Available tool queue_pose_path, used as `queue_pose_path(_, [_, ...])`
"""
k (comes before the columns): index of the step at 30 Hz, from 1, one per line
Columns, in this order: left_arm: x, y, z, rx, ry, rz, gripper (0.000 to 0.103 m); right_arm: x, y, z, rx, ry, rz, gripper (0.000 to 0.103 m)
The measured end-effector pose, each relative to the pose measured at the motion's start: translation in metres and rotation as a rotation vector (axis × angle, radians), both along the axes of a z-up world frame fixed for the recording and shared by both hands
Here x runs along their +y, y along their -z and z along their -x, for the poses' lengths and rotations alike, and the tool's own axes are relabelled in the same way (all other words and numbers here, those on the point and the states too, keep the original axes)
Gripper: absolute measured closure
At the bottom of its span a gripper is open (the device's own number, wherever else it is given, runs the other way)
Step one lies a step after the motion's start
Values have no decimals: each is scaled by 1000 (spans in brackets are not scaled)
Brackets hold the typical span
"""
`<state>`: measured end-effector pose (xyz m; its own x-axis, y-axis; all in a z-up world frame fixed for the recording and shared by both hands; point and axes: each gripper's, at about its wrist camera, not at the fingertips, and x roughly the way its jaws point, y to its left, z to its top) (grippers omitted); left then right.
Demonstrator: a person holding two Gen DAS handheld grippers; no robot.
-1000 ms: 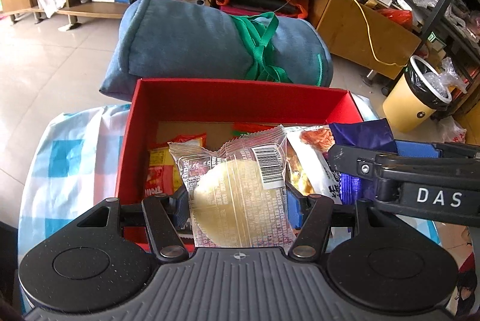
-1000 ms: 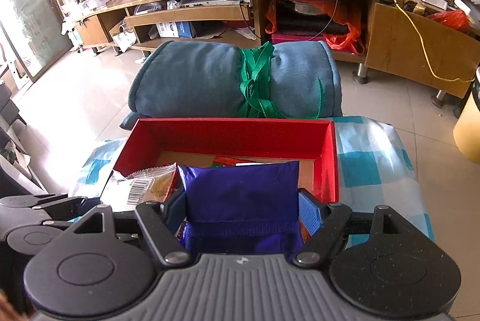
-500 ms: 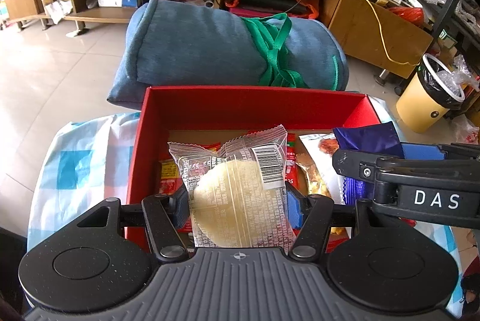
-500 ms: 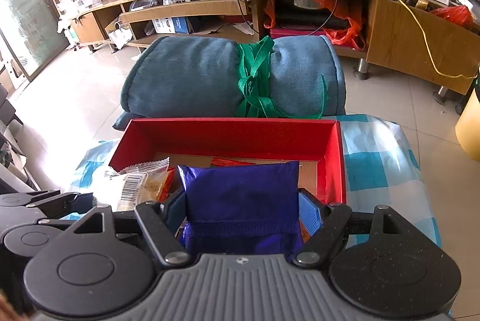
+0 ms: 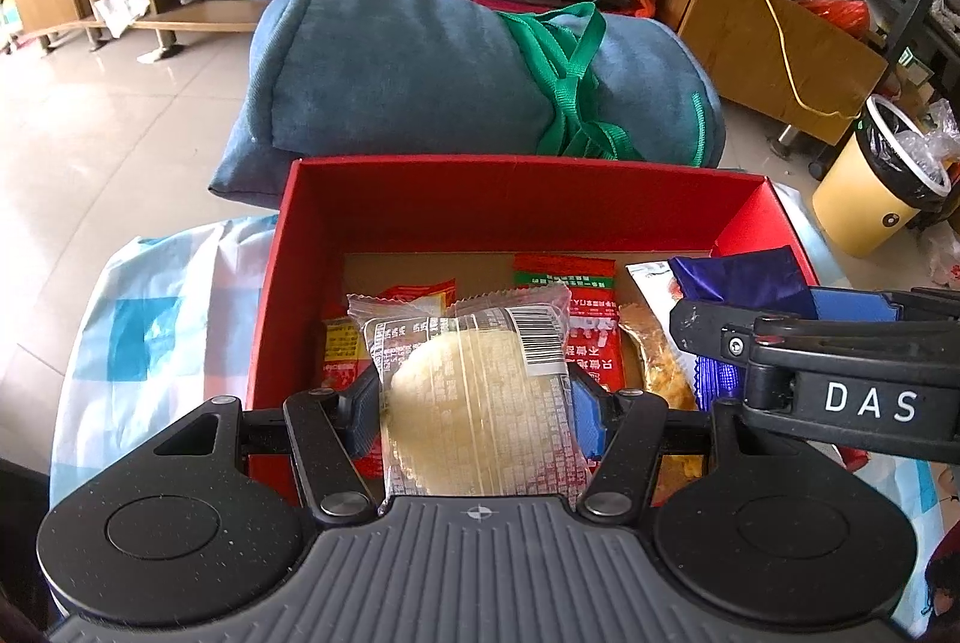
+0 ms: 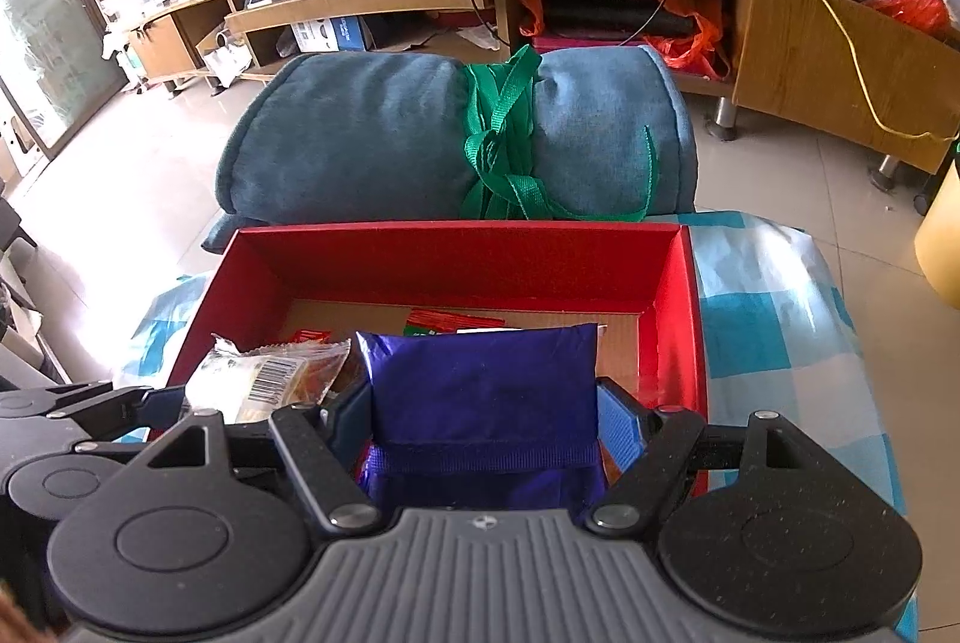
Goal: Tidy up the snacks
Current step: 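Carry the bun packet and purple packet over the red box with both tools, then open the left tool to drop the bun packet while the right tool drops the purple packet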
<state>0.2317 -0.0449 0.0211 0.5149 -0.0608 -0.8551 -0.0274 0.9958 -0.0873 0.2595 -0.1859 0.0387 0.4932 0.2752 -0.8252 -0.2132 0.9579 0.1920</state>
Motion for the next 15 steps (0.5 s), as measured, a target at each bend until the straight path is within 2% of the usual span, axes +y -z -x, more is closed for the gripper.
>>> queue_pose_path(15, [-4,16,-11,25,-1,-36,35,14,20,-13,31,-19,4,31])
